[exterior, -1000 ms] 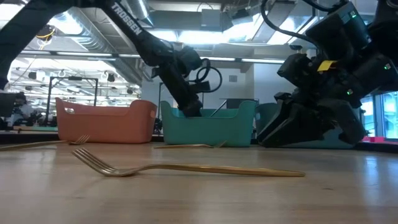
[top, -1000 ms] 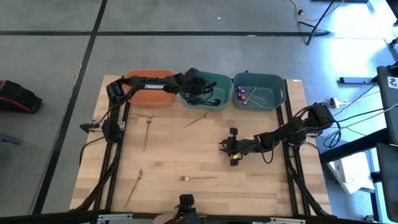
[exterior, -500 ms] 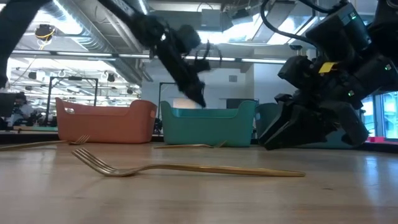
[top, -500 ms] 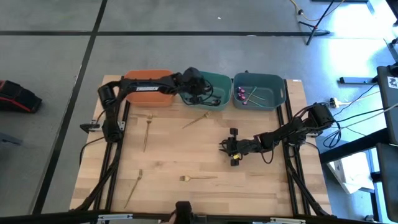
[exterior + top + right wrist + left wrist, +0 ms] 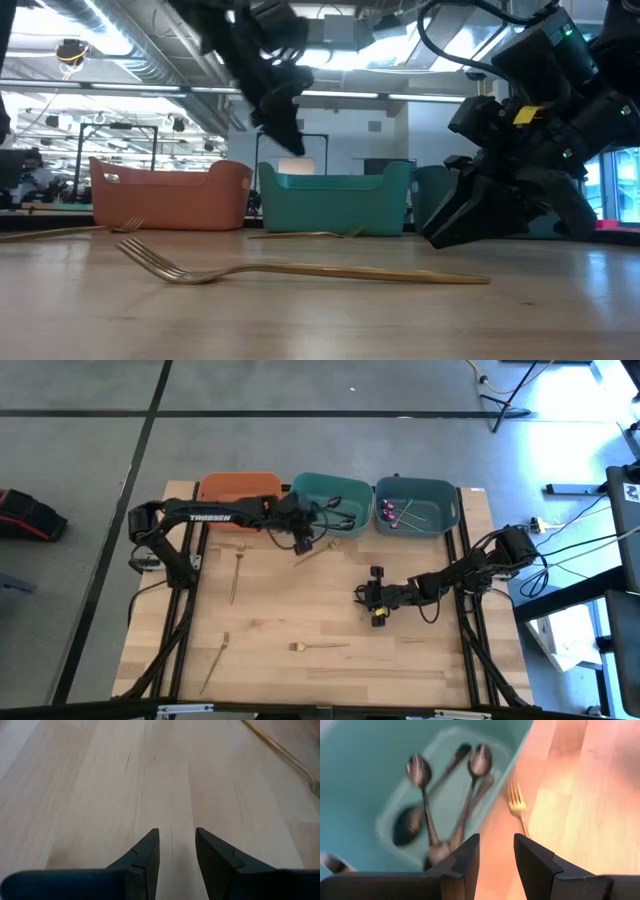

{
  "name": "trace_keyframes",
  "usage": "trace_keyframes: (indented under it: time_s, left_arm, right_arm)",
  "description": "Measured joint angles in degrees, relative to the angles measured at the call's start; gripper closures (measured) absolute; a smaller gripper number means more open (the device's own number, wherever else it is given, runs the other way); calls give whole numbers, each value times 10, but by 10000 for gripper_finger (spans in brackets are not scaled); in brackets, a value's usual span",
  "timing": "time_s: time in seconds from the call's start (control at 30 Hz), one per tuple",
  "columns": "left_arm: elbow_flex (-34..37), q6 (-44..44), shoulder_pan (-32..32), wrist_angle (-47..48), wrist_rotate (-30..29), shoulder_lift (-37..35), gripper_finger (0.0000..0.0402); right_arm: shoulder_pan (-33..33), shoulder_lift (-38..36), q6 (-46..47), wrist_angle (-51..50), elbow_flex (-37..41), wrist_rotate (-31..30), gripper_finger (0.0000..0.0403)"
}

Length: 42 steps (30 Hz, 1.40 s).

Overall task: Sort silverware by color (type)
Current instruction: Put the gold fork into the orange bin

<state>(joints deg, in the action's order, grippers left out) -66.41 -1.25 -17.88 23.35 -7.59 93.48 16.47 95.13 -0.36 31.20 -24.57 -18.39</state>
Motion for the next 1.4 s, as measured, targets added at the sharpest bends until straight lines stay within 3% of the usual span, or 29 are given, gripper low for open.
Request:
trace_keyframes:
  time_s: [0.2, 0.37, 0.67, 1.1, 1.4]
  left_arm:
    - [112, 96, 59, -107, -40, -15, 287]
    - [157, 127, 75, -196, -88, 19, 287]
    - [162, 132, 71, -303, -46, 102, 287]
    - [161, 131, 69, -335, -47, 149, 290]
    - [160, 128, 69, -337, -48, 157, 353]
  right_arm:
    - [0, 0, -4, 1, 0, 0, 285]
    - [0, 0, -12, 6, 0, -1, 285]
    - [0, 0, -13, 3, 0, -5, 285]
    - [0, 0, -13, 8, 0, -5, 285]
    - [0, 0, -14, 8, 0, -5, 285]
